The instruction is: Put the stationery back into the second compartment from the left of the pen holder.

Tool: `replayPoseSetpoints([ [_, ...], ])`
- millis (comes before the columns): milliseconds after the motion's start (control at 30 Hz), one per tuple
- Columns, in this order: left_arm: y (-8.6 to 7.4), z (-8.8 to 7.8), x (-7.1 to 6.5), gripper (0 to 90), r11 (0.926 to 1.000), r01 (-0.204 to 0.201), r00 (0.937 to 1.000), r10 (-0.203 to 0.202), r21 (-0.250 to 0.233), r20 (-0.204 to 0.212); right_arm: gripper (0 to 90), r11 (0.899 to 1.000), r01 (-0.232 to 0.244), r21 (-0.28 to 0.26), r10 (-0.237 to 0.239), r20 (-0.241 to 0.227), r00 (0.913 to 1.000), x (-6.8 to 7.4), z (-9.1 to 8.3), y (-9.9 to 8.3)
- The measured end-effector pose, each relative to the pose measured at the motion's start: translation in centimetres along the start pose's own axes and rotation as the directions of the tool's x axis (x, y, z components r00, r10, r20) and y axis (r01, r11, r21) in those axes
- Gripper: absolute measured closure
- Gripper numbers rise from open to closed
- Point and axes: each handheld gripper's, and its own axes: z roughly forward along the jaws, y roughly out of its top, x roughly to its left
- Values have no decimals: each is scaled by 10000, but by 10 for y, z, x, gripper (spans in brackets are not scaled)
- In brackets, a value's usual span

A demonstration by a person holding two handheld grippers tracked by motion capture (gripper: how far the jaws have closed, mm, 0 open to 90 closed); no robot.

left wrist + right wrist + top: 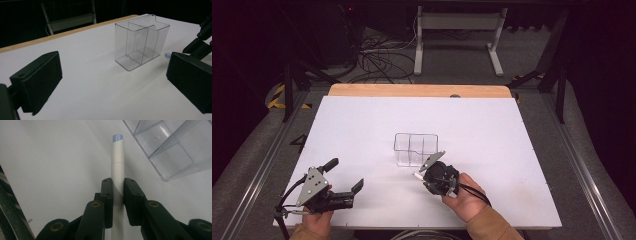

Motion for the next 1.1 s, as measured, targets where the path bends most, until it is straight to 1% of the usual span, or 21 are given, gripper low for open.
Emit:
replayPoseSetpoints([
  [200, 0, 0, 0, 11, 10000, 3, 10000, -3, 0, -9, 787, 9962, 276, -826, -268, 115, 9996, 1, -15, 0],
  [333, 0, 0, 0, 11, 10000, 4, 10000, -4, 1, -13, 787, 9906, 412, -1307, -382, 250, 9990, 3, -23, 0],
  [433, 0, 0, 0, 11, 10000, -1, 10000, 1, 6, -12, 786, 9889, 458, -1414, -432, 212, 9988, 3, -26, 0],
  [600, 0, 0, 0, 11, 10000, -4, 10000, 4, -10, -9, 787, 9813, 532, -1849, -500, 222, 9985, 4, -31, -1],
  [733, 0, 0, 0, 11, 10000, -7, 10000, 7, 5, -12, 787, 9815, 559, -1831, -528, 217, 9984, 4, -31, -1],
  [833, 0, 0, 0, 11, 10000, -40, 10000, 40, -11, 0, 786, 9788, 586, -1964, -555, 210, 9982, 4, -33, -1],
  [900, 0, 0, 0, 11, 10000, -9, 10000, 9, -9, -29, 787, 9735, 614, -2203, -593, 161, 9981, 5, -36, -1],
  [1000, 0, 0, 0, 11, 10000, -10, 10000, 9, -14, -26, 786, 9601, 661, -2717, -670, 60, 9977, 4, -42, -1],
  [1033, 0, 0, 0, 11, 10000, -40, 10000, 40, -10, -9, 786, 9519, 756, -2969, -752, 130, 9971, 4, -46, -2],
  [1067, 0, 0, 0, 11, 10000, -24, 10000, 24, -11, -22, 786, 9465, 773, -3132, -780, 106, 9969, 3, -47, -2],
  [1100, 0, 0, 0, 11, 10000, -27, 10000, 27, -17, -25, 786, 9389, 744, -3359, -772, 52, 9970, 3, -50, -2],
])
